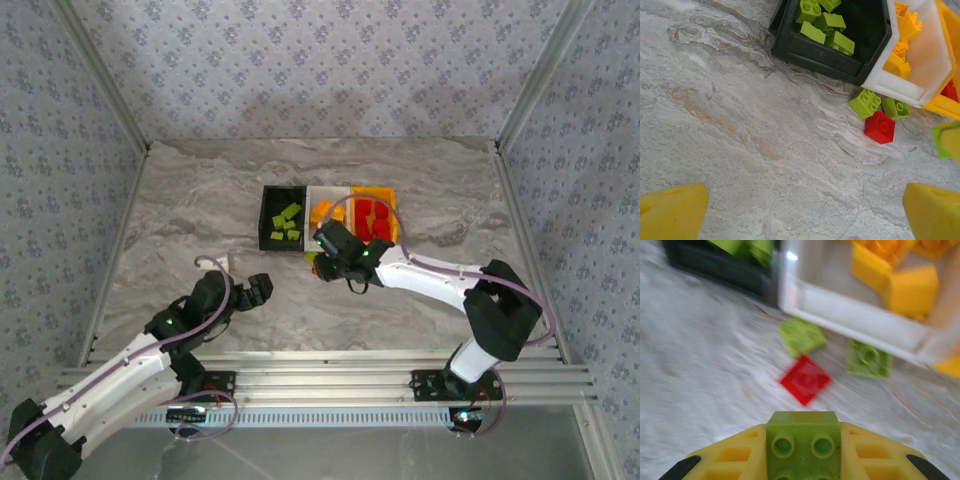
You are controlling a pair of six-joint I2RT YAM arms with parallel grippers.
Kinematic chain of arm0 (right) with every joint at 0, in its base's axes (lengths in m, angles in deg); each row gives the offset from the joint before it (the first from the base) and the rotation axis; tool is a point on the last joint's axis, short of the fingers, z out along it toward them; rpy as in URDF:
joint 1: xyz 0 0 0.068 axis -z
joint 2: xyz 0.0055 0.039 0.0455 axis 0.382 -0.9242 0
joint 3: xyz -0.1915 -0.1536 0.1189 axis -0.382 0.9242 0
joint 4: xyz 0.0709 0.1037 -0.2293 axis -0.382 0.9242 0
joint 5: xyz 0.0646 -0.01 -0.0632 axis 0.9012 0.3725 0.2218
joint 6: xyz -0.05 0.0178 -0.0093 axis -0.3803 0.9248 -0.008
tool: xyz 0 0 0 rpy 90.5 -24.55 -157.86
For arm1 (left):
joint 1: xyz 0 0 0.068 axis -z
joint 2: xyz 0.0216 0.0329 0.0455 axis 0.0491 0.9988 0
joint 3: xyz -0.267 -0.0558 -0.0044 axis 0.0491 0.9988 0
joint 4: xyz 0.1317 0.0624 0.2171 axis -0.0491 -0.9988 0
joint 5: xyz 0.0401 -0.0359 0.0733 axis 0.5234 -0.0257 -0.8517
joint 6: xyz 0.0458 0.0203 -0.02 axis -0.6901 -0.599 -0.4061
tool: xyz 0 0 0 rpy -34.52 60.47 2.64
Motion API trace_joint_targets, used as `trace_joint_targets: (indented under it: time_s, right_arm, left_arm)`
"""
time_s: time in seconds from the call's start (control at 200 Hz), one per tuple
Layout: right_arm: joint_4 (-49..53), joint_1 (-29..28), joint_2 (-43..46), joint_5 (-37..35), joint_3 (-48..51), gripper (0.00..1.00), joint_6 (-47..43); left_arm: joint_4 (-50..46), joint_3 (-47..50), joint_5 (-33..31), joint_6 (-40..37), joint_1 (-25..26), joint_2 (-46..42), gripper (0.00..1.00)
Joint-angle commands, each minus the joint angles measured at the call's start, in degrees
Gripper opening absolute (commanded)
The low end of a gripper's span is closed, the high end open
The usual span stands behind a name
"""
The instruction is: Sort the legos into containers by color
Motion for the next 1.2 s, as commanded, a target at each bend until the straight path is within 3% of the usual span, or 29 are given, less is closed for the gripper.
trace_joint_targets:
  time_s: [0.0,0.475,0.545,0.63,0.73,0.904,1.194]
  right_arm:
    - [0.71,0.48,-2.68,1.58,-8.23,0.30,-1.99]
    - [-1.28,5.00,-29.78,2.43,-39.12,0.33,-3.54]
    - [-1.79,5.17,-31.41,2.24,-41.27,0.38,-4.06]
    - [-2.41,5.42,-32.02,1.85,-42.55,0.54,-4.32]
    - [-3.25,5.87,-30.78,2.12,-42.56,0.61,-3.90]
    - [-5.60,5.44,-24.42,2.53,-38.28,0.64,-3.72]
    - [-14.30,3.86,-1.86,-0.01,-12.32,0.65,-0.26]
  left_arm:
    - [0.54,-1.19,-1.08,-0.08,0.13,-0.11,1.00]
    - [-0.80,-1.09,-0.23,0.05,0.16,-1.46,1.00]
    - [-1.05,-1.10,-0.23,0.04,0.14,-1.60,1.00]
    - [-1.18,-1.17,-0.14,-0.04,0.19,-1.75,1.00]
    - [-1.38,-1.35,-0.22,-0.11,0.16,-1.86,1.00]
    - [-0.75,-2.02,0.02,-0.15,0.20,-1.31,0.99]
    - [2.42,-9.01,3.99,-7.25,0.14,8.98,0.99]
